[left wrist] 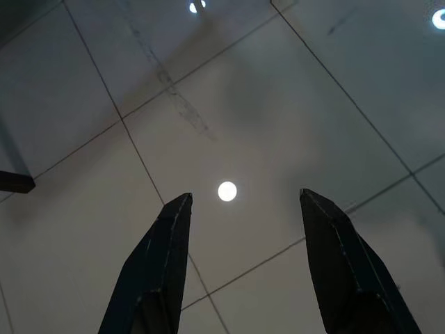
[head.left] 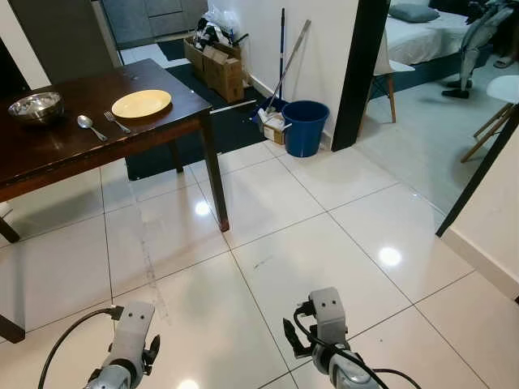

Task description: Setting the table

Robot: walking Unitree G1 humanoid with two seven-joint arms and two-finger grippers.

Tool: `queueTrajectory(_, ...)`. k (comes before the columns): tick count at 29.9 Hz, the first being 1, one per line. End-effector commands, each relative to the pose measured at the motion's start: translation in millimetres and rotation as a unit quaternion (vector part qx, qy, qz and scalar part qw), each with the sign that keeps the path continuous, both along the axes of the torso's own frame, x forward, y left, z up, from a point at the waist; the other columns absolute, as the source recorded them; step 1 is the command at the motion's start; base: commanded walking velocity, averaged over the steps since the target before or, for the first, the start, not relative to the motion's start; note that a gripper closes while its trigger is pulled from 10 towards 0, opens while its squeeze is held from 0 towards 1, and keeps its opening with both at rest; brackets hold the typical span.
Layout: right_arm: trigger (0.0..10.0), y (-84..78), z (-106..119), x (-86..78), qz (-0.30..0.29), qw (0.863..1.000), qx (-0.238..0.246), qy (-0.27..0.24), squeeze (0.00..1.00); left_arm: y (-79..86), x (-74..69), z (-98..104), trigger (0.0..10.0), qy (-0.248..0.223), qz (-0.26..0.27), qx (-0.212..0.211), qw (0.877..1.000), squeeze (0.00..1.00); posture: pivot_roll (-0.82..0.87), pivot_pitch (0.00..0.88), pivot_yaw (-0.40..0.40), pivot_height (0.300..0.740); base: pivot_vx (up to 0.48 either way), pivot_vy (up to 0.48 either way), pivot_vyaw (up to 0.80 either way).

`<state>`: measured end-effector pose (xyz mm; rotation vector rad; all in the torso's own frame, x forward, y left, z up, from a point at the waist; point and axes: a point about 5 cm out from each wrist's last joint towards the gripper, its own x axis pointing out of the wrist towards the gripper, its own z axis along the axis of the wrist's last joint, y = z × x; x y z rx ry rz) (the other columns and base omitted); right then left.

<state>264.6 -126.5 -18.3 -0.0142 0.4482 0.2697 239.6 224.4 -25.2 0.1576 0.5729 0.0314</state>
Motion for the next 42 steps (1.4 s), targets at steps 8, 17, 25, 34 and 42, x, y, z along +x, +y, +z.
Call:
queueTrajectory(8, 10.0, -10.5, 22, 6.7, -0.027, 0.996, 0.017, -0.079, 0.0, 15.7, 13.2, 33, 10.0, -0.082, 0.008, -0.023, 0.996, 0.0, 0.03, 0.0, 0.11, 0.74, 0.0, 0.0, 0.0)
queueTrajectory(17, 10.0, -13.0, 53, 13.6, -0.048, 0.986, 0.061, -0.148, 0.0, -13.0, 21.2, 54, 10.0, -0.116, -0.057, -0.029, 0.991, 0.0, 0.01, 0.0, 0.098, 0.74, 0.0, 0.0, 0.0)
queueTrajectory(25, 10.0, -4.9, 63, 18.8, -0.042, 0.983, 0.077, -0.158, 0.0, -17.7, 24.3, 62, 10.0, -0.144, -0.062, -0.008, 0.988, 0.0, 0.01, 0.0, 0.093, 0.74, 0.0, 0.0, 0.0)
queueTrajectory(34, 10.0, -13.6, 73, 11.9, -0.045, 0.981, 0.065, -0.177, 0.0, 9.3, 15.2, 65, 10.0, -0.15, 0.066, -0.033, 0.986, 0.0, 0.0, 0.0, 0.083, 0.74, 0.0, 0.0, 0.0)
queueTrajectory(42, 10.0, -19.4, 80, 13.2, -0.046, 0.98, 0.058, -0.183, 0.0, -8.6, 21.2, 68, 10.0, -0.16, 0.054, -0.051, 0.984, 0.0, -0.01, 0.0, 0.069, 0.74, 0.0, 0.0, 0.0)
